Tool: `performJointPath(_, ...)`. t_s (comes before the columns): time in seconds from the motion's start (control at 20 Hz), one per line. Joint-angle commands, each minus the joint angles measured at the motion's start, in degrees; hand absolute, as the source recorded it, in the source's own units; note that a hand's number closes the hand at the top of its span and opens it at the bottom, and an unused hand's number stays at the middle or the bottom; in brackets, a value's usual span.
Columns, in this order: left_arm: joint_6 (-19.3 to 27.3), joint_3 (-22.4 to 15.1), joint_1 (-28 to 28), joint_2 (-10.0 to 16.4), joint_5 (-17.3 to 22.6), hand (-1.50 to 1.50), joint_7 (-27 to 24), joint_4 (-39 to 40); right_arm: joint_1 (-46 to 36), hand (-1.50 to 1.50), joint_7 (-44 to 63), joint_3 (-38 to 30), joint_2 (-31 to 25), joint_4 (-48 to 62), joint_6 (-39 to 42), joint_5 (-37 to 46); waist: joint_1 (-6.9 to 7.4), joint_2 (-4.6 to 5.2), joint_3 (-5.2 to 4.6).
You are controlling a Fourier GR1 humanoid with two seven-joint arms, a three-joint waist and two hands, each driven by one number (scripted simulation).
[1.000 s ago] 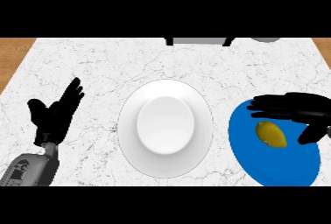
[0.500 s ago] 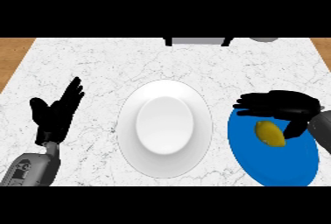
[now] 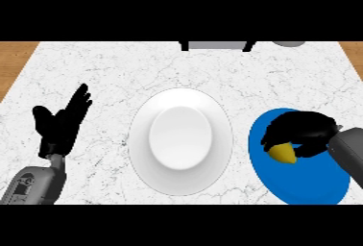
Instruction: Pick the lemon from the plate and place it in the plate
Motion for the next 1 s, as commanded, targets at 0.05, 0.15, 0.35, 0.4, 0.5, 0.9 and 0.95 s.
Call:
performJointPath(0.05, 0.65, -0.64, 2.24, -0.92, -1.13, 0.00, 0.82, -2.77, 3.36, 1.50, -9.28, 0.31, -0.19, -0.41, -1.35, 0.72, -0.25, 0.10, 0.20)
performJointPath(0.15, -0.85, 1.10, 0.61, -0.22, -0.72, 0.00, -1.85, 1.35, 3.55, 1.50, -10.82, -0.53, 1.49, 2.38, -3.59, 0.00, -0.17, 0.36, 0.21)
performJointPath(0.35, -0.01, 0.15, 0.69, -0.59, -0.96, 0.00, 2.92, -2.49, 4.52, 1.50, 9.12, -1.67, 8.03, -8.21, 3.36, -3.33, -1.00, -0.24, 0.12)
performJointPath(0.4, 0.96, 0.20, 0.45, -1.48, -1.36, 0.00, 1.09, -0.22, 3.72, 1.50, 19.83, -0.68, 14.73, -8.06, 5.47, -3.87, -1.58, -0.59, -0.09)
performJointPath(0.5, 0.08, 0.18, 1.95, -0.80, -1.23, 0.00, 0.00, -0.76, 6.26, 1.50, 27.68, -2.47, 20.43, -4.95, 3.93, -5.73, -1.23, -0.84, -0.23)
performJointPath(0.9, 0.17, 1.33, 2.98, 0.02, -0.75, 0.00, 0.75, -0.10, 4.37, 1.50, 51.78, -8.90, 33.49, -8.86, -5.31, -3.64, -3.08, -2.77, -0.21)
performJointPath(0.95, 0.20, 1.19, 3.45, 0.05, -0.86, 0.00, 0.99, -0.07, 4.05, 1.50, 54.47, -9.31, 35.10, -9.96, -7.84, -2.54, -3.27, -3.24, -0.17)
